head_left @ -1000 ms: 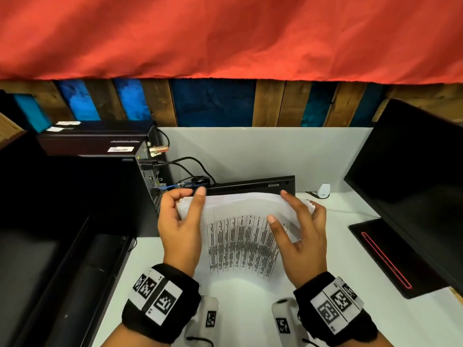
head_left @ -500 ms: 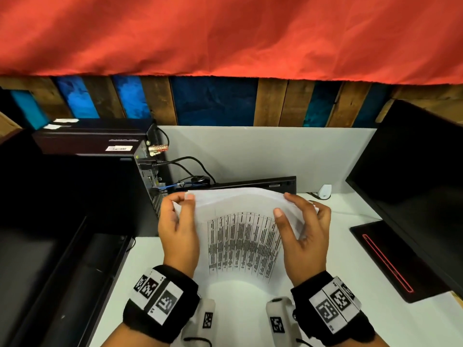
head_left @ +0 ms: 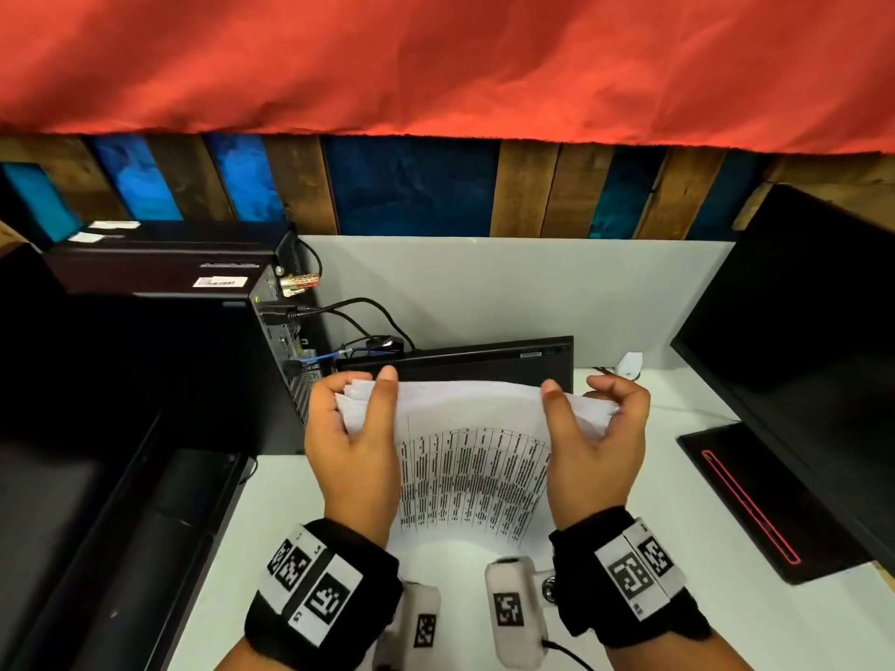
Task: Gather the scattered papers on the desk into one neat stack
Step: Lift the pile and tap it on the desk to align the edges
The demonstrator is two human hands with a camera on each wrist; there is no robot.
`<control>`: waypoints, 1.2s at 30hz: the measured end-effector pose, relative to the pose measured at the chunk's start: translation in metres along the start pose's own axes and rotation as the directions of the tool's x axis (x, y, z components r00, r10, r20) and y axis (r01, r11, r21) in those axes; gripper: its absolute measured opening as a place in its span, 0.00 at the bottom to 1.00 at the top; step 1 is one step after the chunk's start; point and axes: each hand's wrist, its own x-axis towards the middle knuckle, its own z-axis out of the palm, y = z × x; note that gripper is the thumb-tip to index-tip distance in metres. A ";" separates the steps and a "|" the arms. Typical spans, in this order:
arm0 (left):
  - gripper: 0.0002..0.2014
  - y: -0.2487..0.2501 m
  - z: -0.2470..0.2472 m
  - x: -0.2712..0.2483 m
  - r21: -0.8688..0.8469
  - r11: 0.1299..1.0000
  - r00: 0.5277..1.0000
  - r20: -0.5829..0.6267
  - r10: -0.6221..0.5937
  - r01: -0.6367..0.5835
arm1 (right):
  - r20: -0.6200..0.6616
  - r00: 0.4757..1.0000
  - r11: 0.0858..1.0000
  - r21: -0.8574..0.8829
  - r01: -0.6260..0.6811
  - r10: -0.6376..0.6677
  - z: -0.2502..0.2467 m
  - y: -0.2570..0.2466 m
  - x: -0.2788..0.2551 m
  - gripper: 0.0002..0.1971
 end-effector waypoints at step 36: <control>0.14 -0.007 -0.005 -0.007 -0.080 0.995 0.979 0.199 -0.043 0.060 | 0.111 0.992 0.997 0.058 0.045 -0.051 -0.010 0.014 -0.011 0.25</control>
